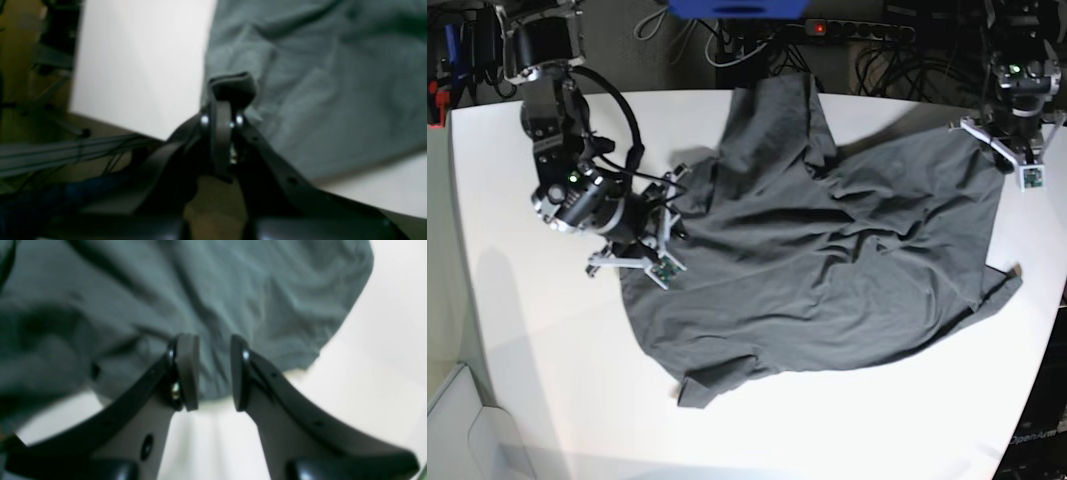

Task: Layout the t-shirt on the table in an organized manner, then fold the t-shirt properly
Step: 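Hold the shirt edge with the right gripper and pull it outward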

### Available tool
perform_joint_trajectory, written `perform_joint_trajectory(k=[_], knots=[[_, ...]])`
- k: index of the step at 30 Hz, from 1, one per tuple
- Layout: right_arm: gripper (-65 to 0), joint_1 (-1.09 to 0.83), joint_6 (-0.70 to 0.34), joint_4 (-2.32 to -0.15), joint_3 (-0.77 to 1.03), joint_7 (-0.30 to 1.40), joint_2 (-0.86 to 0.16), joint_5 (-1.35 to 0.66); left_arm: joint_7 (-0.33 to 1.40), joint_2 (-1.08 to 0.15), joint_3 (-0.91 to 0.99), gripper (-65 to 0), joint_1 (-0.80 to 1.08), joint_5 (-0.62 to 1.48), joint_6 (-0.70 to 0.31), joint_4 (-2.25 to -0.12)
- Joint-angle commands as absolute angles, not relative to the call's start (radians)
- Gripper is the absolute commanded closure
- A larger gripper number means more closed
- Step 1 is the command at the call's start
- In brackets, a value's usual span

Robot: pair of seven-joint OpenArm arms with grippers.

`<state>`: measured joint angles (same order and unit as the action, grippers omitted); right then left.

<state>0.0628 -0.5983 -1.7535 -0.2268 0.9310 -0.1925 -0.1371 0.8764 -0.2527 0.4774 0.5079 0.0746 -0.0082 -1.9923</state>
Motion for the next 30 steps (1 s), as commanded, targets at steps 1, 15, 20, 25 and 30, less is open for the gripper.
perform_joint_trajectory(k=[1,15,20,25,30], knots=[[-17.8,0.079,-0.599,-1.770,-0.226,0.914,-0.193,-0.148,0.862,-0.265,0.493,-0.4,0.524,0.071,-0.005,-2.011],[-2.3,0.142,-0.599,-1.541,-0.298,0.812,-0.136,-0.148,0.855,-0.295,0.581,-0.2,0.504,0.073,-0.005,-2.014],[0.0,0.189,-0.599,-1.395,-0.295,0.742,-0.136,-0.148,0.862,-0.295,0.578,-0.2,0.453,0.073,-0.007,-2.015],[0.0,0.214,-0.599,-1.303,-0.291,0.691,-0.157,-0.147,0.862,-0.295,0.575,-0.2,0.438,0.073,-0.007,-2.015],[0.0,0.214,-0.596,-1.256,-0.291,0.661,-0.170,-0.147,0.863,-0.318,0.565,-0.5,0.440,0.073,-0.008,-2.009]])
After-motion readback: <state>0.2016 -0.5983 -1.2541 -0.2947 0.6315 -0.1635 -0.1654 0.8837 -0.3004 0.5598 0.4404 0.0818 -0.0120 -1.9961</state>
